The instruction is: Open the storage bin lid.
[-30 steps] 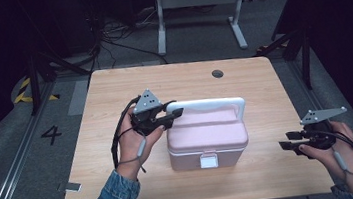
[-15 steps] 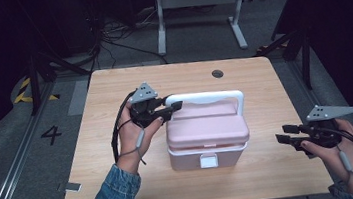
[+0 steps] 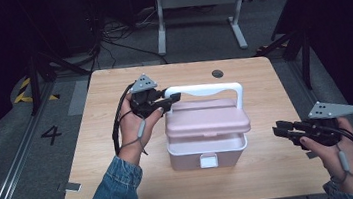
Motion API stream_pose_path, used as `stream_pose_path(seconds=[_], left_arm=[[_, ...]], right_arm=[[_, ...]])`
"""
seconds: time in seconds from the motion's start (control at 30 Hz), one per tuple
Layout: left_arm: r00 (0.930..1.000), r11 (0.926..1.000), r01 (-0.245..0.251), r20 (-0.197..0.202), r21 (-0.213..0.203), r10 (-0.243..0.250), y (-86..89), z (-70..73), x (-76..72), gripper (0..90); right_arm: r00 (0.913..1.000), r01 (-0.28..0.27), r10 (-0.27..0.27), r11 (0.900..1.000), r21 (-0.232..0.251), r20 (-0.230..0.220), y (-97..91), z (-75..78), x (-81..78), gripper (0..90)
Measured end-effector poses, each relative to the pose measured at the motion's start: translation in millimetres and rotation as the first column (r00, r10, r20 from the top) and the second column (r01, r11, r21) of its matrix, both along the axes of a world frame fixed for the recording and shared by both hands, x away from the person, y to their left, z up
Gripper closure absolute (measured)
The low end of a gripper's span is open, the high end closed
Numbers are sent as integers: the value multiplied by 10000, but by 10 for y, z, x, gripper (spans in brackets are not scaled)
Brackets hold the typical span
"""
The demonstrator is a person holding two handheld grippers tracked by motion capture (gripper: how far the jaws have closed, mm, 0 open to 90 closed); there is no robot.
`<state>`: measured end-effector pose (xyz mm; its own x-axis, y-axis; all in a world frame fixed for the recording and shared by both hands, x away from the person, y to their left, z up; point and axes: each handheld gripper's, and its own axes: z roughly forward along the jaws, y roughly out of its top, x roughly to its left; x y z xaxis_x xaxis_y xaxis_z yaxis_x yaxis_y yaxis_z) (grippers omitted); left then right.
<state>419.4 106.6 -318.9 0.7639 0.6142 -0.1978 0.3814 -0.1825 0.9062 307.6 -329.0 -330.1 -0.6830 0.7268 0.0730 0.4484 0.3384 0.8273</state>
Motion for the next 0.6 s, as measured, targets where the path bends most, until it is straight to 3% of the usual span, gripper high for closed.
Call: stream_pose_path(seconds=[0.23,0.47,0.6], left_arm=[[9996,9991,-264,-31,-321,263,-9,-21,48,677],[9980,9979,-623,93,-195,625,-32,13,100,677],[9975,9972,-705,-1,-259,705,-36,37,123,680]], right_arm=[[9993,-316,313,9994,136,227,67,37,54,826],[9963,-784,780,9969,95,372,218,34,128,838],[9929,-1063,1049,9941,216,565,306,25,147,900]])
